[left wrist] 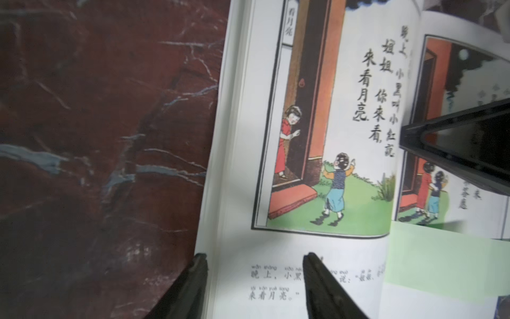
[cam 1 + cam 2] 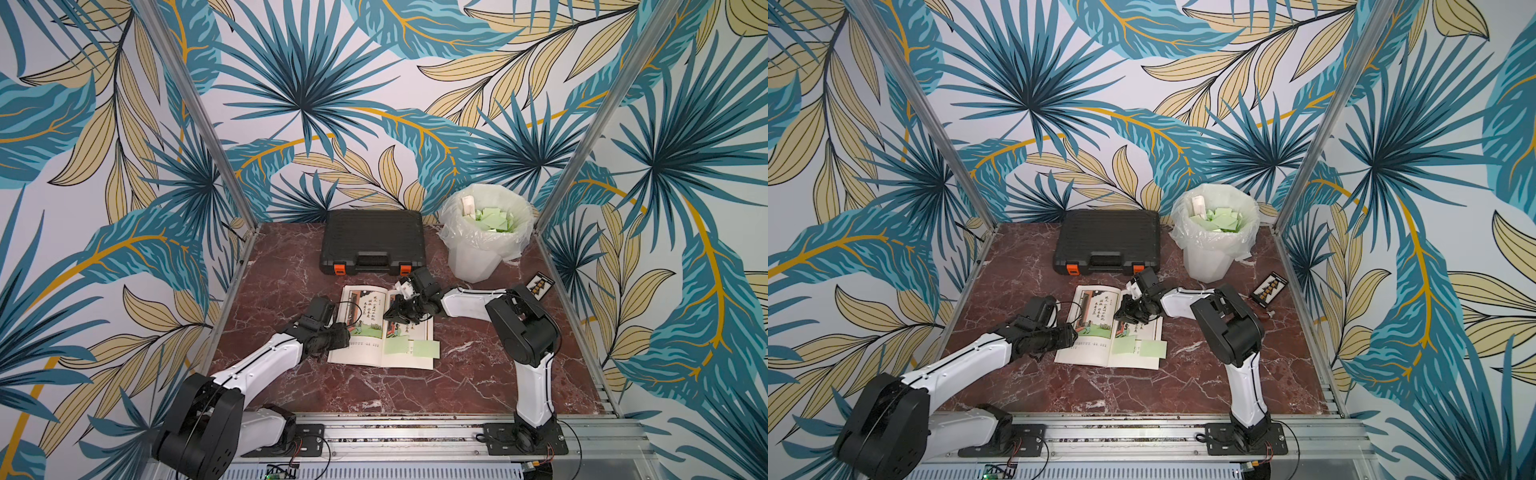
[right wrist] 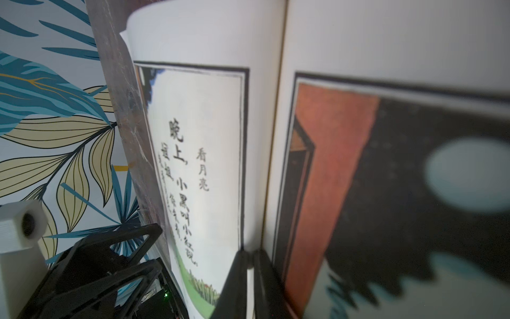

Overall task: Peel off the used sticky note
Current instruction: Adjust the book at the center of the board.

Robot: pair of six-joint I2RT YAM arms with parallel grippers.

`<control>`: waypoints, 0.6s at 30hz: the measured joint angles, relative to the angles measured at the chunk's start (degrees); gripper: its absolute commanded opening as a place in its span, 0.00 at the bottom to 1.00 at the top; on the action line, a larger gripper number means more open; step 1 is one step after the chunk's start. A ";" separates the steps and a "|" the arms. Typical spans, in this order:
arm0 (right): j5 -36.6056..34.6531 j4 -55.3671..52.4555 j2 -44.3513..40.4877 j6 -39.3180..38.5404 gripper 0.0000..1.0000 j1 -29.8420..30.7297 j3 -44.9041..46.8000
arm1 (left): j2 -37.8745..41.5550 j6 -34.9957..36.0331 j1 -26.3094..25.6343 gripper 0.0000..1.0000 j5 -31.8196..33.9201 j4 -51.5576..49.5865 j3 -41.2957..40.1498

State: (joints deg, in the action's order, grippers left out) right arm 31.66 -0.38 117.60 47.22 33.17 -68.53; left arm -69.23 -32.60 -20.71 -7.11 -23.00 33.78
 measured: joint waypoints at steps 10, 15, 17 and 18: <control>-1.53 -1.51 0.02 -1.66 0.04 0.37 -0.85 | -0.35 -2.10 -0.68 0.51 -16.06 4.50 4.92; -1.55 -1.57 0.07 -1.81 0.05 0.39 -0.92 | -9.01 -4.09 -4.00 0.41 -22.23 10.62 7.61; -1.53 -1.53 0.07 -1.81 0.05 0.39 -0.90 | -12.52 -4.90 -5.53 0.37 -23.78 13.55 8.63; -1.51 -1.36 0.07 -1.81 0.05 0.44 -0.83 | -14.14 -5.33 -6.14 0.36 -24.24 14.91 8.96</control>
State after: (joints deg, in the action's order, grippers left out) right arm 30.15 -1.74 117.67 45.41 33.61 -69.36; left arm -83.37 -37.93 -26.85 -31.35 -8.10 42.74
